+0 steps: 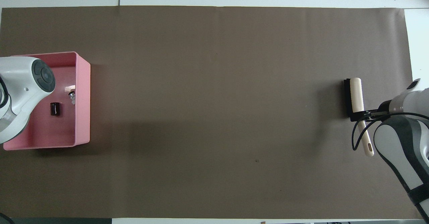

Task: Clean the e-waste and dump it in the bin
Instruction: 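Lower the dustpan back onto the table with the left gripper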

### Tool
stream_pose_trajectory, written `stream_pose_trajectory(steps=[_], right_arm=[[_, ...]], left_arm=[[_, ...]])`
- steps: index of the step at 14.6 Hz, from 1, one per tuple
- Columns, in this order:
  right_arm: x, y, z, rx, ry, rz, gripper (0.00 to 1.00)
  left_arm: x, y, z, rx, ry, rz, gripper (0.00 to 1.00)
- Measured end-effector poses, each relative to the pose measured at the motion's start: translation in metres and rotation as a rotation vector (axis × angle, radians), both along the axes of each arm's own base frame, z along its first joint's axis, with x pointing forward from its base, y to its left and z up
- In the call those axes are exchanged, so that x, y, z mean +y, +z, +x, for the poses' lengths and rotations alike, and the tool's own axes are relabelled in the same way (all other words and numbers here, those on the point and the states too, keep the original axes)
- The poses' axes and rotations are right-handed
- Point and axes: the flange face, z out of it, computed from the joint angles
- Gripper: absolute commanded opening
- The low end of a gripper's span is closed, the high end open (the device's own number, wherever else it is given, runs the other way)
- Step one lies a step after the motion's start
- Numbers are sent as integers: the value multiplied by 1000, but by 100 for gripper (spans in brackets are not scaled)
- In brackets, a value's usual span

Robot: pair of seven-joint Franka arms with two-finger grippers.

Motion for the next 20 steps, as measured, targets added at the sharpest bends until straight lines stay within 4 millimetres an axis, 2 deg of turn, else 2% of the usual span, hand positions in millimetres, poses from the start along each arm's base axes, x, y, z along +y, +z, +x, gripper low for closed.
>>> stream_pose_trajectory(steps=[3, 6, 9, 11, 13, 15, 17, 20], right_arm=[[42, 43, 21, -38, -69, -4, 99], [70, 91, 33, -65, -126, -4, 99], [71, 155, 35, -55, -142, -5, 99], [64, 201, 29, -31, -157, -7, 99], [59, 236, 21, -6, -174, -8, 99], [52, 247, 22, 6, -210, -7, 99], [40, 242, 29, 16, -233, -3, 99], [34, 235, 35, 33, -227, -5, 99]], left_arm=[[-3, 9, -3, -21, -6, -21, 0], [-9, 8, -6, -25, 7, -149, 0], [-16, 10, -3, 1, -7, -302, 0], [-19, 9, -2, 7, -15, -405, 0], [-18, 2, 0, 12, -17, -532, 1], [-13, -3, 1, 29, -25, -641, 1], [-15, -8, 1, 63, -31, -728, 2], [-34, -18, -1, 95, -33, -841, 2]])
